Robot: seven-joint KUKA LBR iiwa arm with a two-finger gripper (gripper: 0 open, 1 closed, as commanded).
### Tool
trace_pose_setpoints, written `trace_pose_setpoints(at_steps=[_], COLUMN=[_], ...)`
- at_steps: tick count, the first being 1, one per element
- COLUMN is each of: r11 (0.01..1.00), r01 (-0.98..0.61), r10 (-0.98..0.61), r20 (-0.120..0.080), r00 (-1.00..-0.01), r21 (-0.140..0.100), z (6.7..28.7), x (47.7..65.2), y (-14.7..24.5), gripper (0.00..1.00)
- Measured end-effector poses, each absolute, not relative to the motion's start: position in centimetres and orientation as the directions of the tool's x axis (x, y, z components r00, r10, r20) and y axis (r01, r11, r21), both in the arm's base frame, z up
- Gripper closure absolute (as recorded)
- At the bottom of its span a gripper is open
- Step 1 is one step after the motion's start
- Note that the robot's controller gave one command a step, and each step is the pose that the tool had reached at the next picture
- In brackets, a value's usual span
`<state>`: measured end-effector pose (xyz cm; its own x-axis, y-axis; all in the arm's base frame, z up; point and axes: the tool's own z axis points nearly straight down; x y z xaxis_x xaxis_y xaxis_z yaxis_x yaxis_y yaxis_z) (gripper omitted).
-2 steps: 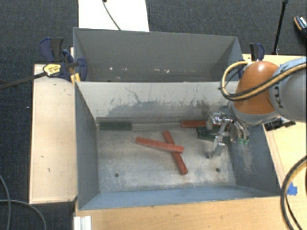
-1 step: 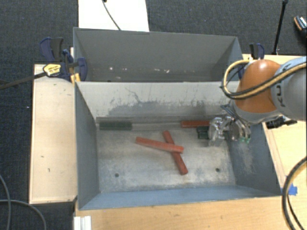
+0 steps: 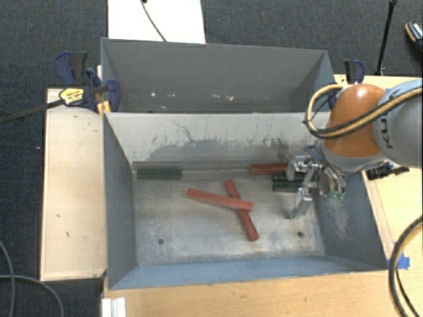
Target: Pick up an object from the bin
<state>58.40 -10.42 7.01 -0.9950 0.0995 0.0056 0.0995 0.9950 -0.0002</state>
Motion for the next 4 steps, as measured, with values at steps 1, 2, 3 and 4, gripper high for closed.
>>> trace_pose_setpoints(at_steps=[1, 2, 3, 4], r11=[0.995, 0.996, 0.996, 0.996], r01=[0.096, 0.093, 0.084, 0.084], r10=[0.096, 0.093, 0.084, 0.084], r20=[-0.006, -0.004, -0.006, -0.011], r00=[-0.995, -0.996, -0.996, -0.996], r21=[-0.001, -0.001, 0.000, 0.000], z=[7.2, 7.1, 7.1, 7.4], x=[58.7, 58.6, 59.2, 59.4], y=[-10.5, -10.4, -8.3, -8.4], gripper=[1.00, 0.00, 0.00, 1.00])
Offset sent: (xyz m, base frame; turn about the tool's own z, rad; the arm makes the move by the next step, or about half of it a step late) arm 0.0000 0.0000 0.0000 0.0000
